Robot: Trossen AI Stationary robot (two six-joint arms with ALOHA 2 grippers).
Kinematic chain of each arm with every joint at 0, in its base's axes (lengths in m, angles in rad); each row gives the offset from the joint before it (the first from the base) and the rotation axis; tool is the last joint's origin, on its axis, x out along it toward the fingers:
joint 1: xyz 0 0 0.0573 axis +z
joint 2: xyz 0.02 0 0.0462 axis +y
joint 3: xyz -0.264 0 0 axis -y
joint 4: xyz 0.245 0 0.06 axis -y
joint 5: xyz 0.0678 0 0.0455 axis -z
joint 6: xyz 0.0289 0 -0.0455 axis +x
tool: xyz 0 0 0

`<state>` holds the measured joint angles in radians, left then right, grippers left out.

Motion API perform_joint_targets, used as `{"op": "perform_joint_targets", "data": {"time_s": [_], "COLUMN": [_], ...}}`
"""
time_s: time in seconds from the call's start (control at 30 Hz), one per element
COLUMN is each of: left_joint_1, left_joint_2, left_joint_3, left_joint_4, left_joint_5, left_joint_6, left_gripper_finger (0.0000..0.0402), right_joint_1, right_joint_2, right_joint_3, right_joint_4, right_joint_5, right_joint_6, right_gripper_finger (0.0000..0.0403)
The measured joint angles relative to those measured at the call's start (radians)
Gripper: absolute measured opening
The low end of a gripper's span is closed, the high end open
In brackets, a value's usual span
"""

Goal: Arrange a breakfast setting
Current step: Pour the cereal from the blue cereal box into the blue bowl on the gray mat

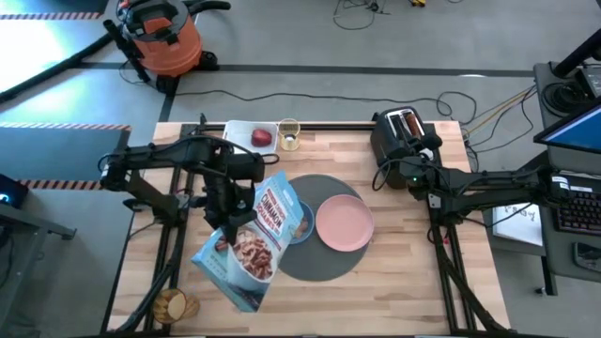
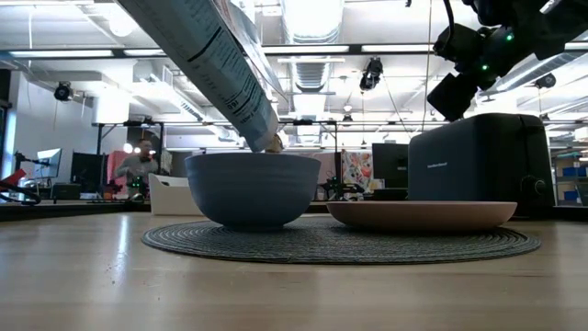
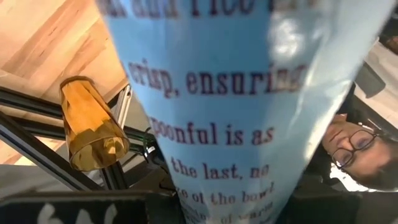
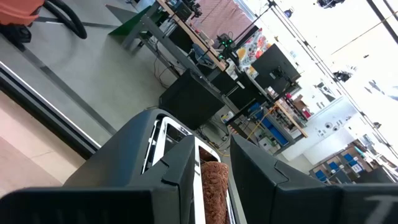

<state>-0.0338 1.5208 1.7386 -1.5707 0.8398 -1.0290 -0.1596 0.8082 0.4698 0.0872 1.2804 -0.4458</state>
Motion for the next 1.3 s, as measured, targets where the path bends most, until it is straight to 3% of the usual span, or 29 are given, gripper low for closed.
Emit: {"op": "perform_joint_targets", "data": {"time_s": [0.77,1.3], "left_joint_1": [-0.002,-0.002], "left_joint_2": [0.000,0.000], "left_joint_3": [0.000,0.000], "left_joint_4": [0.000,0.000], "left_joint_5": [0.069,0.056], "left_joint_6": [-0.099,-0.124], "left_gripper_finger": [0.0100,0.0100], "right_joint_1": [0.000,0.000], "right_joint_2": [0.000,0.000], "right_joint_3": [0.000,0.000], "right_joint_4": [0.000,0.000], "right_joint_5": [0.000,0.000], "right_joint_6": [0.000,0.000], "right_gripper_finger": [0.0093,0.0093]}}
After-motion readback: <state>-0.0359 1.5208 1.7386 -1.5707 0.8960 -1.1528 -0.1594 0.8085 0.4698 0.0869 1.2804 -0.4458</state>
